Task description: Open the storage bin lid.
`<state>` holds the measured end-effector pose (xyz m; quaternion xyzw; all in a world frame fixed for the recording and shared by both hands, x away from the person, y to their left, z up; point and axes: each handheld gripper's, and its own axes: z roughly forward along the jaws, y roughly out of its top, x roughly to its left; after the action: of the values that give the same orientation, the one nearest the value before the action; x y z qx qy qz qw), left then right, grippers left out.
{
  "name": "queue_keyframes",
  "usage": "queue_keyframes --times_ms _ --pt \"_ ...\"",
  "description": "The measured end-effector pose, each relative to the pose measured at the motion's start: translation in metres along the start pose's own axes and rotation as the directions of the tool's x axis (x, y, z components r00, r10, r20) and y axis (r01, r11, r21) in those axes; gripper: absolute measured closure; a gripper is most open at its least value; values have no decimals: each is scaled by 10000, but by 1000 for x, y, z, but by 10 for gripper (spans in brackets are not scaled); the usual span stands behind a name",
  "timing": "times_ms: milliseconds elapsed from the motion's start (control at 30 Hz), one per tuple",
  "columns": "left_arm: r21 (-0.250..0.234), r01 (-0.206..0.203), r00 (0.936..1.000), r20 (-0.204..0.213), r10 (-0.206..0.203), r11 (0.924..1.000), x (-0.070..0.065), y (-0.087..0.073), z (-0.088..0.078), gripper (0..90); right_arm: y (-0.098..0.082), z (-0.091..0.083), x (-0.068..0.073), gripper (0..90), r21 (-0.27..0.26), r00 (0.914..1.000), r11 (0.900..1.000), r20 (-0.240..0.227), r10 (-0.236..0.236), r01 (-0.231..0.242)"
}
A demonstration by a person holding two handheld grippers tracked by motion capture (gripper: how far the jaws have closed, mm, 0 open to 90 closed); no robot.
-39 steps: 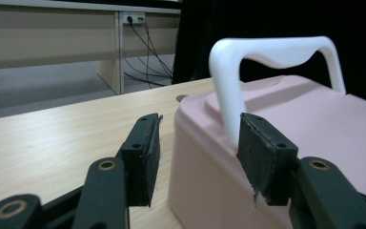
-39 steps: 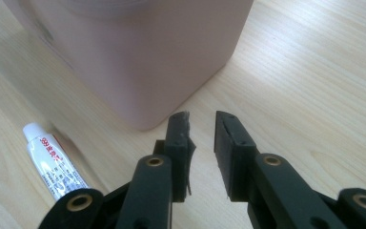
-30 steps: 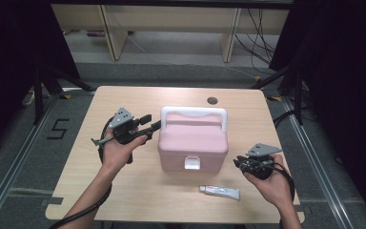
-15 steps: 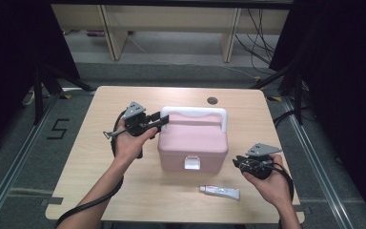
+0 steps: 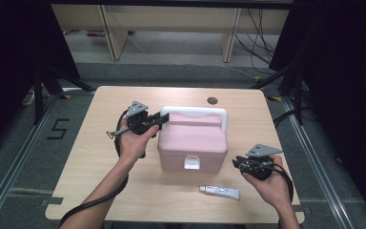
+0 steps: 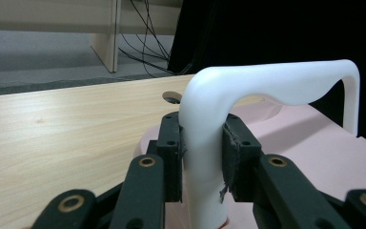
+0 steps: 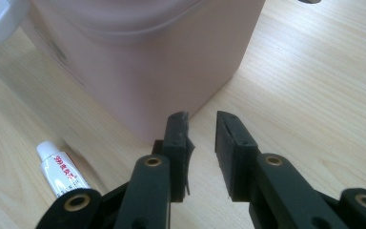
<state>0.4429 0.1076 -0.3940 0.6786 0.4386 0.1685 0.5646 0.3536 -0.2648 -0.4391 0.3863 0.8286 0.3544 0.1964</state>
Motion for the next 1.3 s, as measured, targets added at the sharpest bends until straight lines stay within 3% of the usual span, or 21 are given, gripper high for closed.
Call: queue_keyframes --times_ms 133,167,200,233,300,367,433,500,567,600,700,733,767,800,867,900,1067,1200,1300 --pt "138 248 9996 90 -249 9996 1 3 1 720 0 -3 5 762 71 9987 9987 -130 500 -499" --pt "163 337 9994 115 -339 9993 2 4 1 720 -1 -3 5 766 7 9990 9991 -139 428 -428" --pt "194 426 9990 130 -428 9989 2 5 1 720 0 -4 2 774 -182 10000 9998 -60 -23 22" --pt "221 492 9987 156 -495 9985 2 6 1 720 0 -5 3 787 -186 10000 9998 -1 20 -20" --pt "237 711 9972 198 -715 9972 3 9 0 721 0 -9 8 828 -217 9983 9982 -124 562 -564" --pt "268 874 9958 243 -880 9958 3 12 0 722 1 -12 10 897 -525 9972 9959 -165 731 -739" --pt "280 852 9960 242 -859 9960 3 14 0 722 3 -17 9 900 -928 9988 9944 -31 496 -497" --pt "297 818 9963 249 -826 9962 3 16 0 722 5 -22 13 900 -997 9946 9897 -224 1010 -1028" --pt "293 889 9956 278 -897 9956 4 18 1 722 8 -25 12 900 -1208 9975 9902 -61 701 -703" --pt "329 906 9954 285 -916 9953 4 18 1 722 8 -26 14 900 -1141 9947 9882 -191 1009 -1024" --pt "376 969 9946 324 -981 9946 5 19 1 722 12 -28 15 900 -1653 9974 9837 -212 687 -712" --pt "356 1018 9942 323 -1029 9942 5 20 1 722 13 -28 19 900 -1689 9958 9816 -347 848 -895" --pt "383 1023 9941 317 -1036 9940 5 20 1 722 14 -28 19 900 -1731 9964 9817 -438 724 -790" --pt "396 1029 9940 341 -1042 9939 5 20 1 722 17 -28 24 900 -1860 9939 9770 -535 962 -1046" --pt "410 1019 9941 327 -1033 9939 5 21 1 722 19 -26 22 900 -2010 9963 9765 -511 688 -778" --pt "424 1021 9941 336 -1035 9939 5 21 1 723 20 -25 24 900 -2110 9954 9731 -463 842 -922" --pt "476 967 9944 386 -985 9942 6 21 1 722 27 -22 23 900 -2298 9974 9709 -403 600 -677" --pt "492 922 9948 398 -942 9945 6 22 1 722 29 -18 26 900 -2195 9933 9697 -651 955 -1076" --pt "513 856 9954 397 -876 9950 7 22 1 720 29 -16 26 900 -2402 9951 9661 -534 838 -942"
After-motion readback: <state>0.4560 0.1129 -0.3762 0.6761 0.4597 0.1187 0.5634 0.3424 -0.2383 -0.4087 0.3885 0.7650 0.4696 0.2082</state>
